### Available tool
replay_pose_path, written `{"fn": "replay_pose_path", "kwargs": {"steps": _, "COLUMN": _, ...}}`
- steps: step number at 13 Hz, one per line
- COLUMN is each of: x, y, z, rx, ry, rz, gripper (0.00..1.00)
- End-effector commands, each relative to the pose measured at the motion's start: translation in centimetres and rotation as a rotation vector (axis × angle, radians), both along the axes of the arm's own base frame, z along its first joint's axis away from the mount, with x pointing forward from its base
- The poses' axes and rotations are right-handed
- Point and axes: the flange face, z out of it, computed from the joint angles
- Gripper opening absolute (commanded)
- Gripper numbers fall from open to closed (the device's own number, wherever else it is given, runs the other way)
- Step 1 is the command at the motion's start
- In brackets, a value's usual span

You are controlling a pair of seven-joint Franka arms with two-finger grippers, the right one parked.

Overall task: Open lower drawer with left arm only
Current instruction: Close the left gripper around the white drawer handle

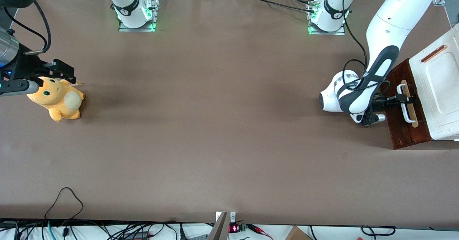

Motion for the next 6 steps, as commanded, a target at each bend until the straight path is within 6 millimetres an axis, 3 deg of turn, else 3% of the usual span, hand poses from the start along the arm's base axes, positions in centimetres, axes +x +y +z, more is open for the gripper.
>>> {"fn": "replay_pose_path", "kwargs": {"steps": 1, "x": 0.05, "y": 0.04, "z": -0.04, "rx": 0.013, "ry": -0.006, "rz": -0.021, "gripper": 0.41}}
{"fn": "replay_pose_path", "kwargs": {"steps": 6, "x": 0.10, "y": -0.07, "z": -0.35, "rx": 0.012, "ry": 0.000, "rz": -0.028, "gripper": 0.34}}
